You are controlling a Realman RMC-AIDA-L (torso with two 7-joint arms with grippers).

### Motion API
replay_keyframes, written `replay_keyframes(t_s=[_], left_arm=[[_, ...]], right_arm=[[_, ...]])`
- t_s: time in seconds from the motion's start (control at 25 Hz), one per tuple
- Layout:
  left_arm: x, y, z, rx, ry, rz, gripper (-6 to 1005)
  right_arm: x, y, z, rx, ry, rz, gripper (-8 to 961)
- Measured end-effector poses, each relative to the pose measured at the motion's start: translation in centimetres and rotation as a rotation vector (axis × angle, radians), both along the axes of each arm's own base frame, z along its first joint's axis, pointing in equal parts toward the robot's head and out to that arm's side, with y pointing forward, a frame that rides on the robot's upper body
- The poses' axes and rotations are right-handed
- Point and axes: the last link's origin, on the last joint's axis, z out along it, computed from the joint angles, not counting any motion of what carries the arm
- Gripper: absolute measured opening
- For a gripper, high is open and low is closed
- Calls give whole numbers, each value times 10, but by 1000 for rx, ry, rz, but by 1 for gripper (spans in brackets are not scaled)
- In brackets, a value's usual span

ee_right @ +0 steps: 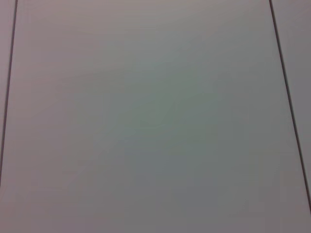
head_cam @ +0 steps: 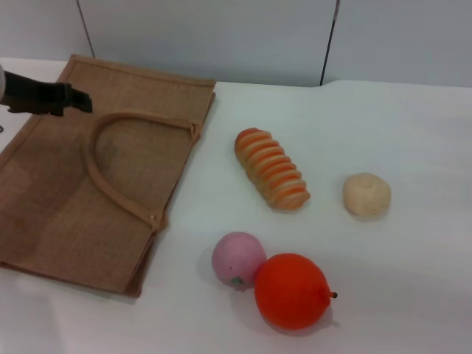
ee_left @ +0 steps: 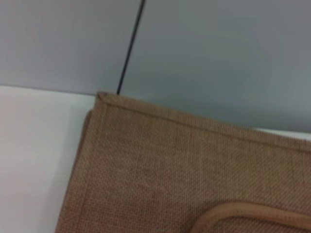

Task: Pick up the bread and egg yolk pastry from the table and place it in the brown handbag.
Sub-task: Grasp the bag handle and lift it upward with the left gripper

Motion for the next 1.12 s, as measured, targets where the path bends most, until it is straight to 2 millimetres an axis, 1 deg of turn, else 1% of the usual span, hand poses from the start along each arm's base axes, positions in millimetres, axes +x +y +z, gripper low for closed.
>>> replay_keyframes(t_s=[0.04,0.16,0.28,0.36,0.4,0.56,0.8,0.88,1.0,1.12], left_arm=[[-1,0,-3,-5,4,2,727],[-4,3,-8,-6,20,3,569],[-5,6,-18,-23,35,-1,578],[-6,7,-20,-26,40,-1,584],[-9,8,-26,-32,64,-2,587],[-9,10,-33,-44,89,-8,616],[-12,15,-44,-44,121,-24,620],[-13,16,-52,-49,132,-39,622],[-14,18,-58,-49,136,-39,624],[-16,18,-61,-43,142,-38,624]], right_arm=[[0,0,0,0,0,0,874],[0,0,0,-1,0,-2,874],[0,0,0,-2,0,-4,874],[0,0,0,-2,0,-4,874],[1,0,0,-2,0,-4,874],[1,0,0,-2,0,-4,874],[0,1,-1,-3,2,-4,873],[0,0,-1,-3,2,-4,873],[0,0,-1,-3,2,-4,874],[0,0,-1,-3,2,-5,875]])
